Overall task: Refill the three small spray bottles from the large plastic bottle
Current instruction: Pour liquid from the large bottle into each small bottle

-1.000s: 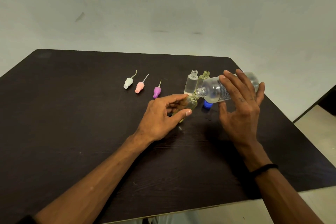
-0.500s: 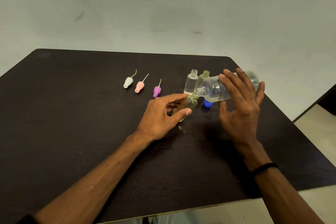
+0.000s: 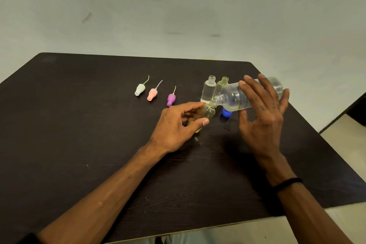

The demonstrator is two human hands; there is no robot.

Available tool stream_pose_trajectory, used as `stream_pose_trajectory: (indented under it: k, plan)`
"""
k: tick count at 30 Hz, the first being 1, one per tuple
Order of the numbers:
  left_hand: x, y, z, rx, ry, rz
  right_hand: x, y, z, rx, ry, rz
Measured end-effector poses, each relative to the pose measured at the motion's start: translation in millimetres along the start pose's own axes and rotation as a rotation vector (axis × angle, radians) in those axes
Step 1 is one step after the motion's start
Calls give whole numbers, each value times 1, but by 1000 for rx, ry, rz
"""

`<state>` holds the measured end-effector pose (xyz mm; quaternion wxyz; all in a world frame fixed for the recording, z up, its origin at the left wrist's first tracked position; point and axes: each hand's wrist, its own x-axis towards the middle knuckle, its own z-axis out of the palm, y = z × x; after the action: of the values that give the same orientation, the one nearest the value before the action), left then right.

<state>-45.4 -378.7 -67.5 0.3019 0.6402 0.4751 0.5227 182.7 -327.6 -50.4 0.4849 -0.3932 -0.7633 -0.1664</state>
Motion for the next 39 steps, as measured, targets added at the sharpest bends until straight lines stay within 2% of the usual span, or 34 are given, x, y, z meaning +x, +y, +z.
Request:
stream_pose_trajectory:
  k: [39]
  plan:
    - [1, -1, -1, 14, -4, 20, 2, 1, 2, -19, -5, -22]
